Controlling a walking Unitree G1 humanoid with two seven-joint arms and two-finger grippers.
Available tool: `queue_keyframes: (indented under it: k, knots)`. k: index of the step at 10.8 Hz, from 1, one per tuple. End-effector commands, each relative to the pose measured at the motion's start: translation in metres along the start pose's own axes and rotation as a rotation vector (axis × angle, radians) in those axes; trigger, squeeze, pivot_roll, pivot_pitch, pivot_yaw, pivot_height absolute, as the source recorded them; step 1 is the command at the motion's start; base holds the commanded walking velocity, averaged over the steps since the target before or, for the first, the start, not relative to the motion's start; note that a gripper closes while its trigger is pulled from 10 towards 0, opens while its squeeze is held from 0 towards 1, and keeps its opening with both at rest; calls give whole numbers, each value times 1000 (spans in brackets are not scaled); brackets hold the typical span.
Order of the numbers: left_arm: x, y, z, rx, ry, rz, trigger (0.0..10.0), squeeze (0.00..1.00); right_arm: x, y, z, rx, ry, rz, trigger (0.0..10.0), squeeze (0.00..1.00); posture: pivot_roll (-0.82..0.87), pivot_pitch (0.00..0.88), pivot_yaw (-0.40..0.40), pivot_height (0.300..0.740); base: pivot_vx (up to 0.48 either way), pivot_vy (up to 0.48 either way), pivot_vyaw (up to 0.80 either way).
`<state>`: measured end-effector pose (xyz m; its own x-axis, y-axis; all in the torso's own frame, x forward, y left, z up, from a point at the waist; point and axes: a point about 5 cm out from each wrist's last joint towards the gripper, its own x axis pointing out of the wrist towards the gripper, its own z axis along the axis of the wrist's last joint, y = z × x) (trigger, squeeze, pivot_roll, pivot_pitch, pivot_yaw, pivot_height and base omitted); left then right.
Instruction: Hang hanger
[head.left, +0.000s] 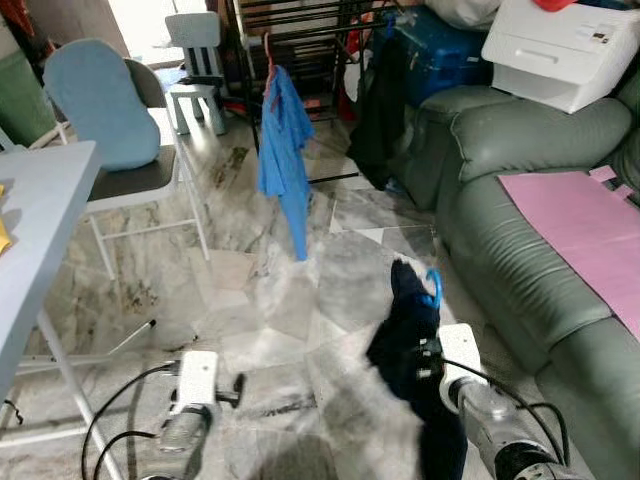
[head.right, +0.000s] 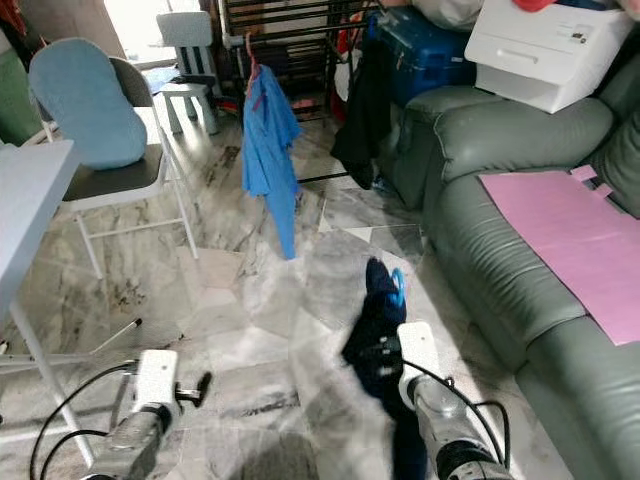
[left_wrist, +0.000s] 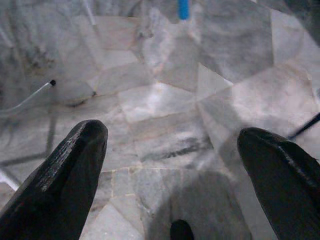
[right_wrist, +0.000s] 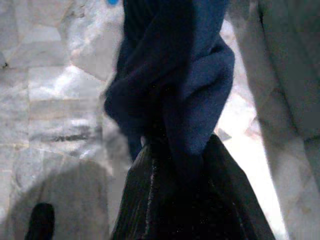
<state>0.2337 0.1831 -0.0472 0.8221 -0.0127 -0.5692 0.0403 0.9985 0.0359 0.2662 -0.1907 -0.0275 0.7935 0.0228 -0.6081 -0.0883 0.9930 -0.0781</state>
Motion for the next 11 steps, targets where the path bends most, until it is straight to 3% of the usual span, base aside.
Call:
queue_keyframes:
  k: [1,2,3,4,6,11]
  knots:
    - [-1,4,-6,5,44,6,10000,0,1,5,2,61,-9,0,0,0,-132,0,59,740,0,0,0]
    - [-2,4,-11,5,73,12,10000,0,1,9,-4,63,8,7,0,0,-139,0,62,740,0,0,0]
    - [-3,4,-13,14,91,10,10000,0,0,13,-9,87,30,16,4627,0,-141,0,68,740,0,0,0]
    - [-2,3,-14,11,111,15,10000,0,0,20,-13,93,46,29,10000,0,-150,0,89,740,0,0,0]
    - [2,9,-5,-14,122,63,10000,0,-2,24,-21,40,81,54,10000,0,-138,0,96,740,0,0,0]
    - [0,12,-11,-17,156,75,10000,0,-5,18,-29,48,105,41,10000,0,-160,0,109,740,0,0,721]
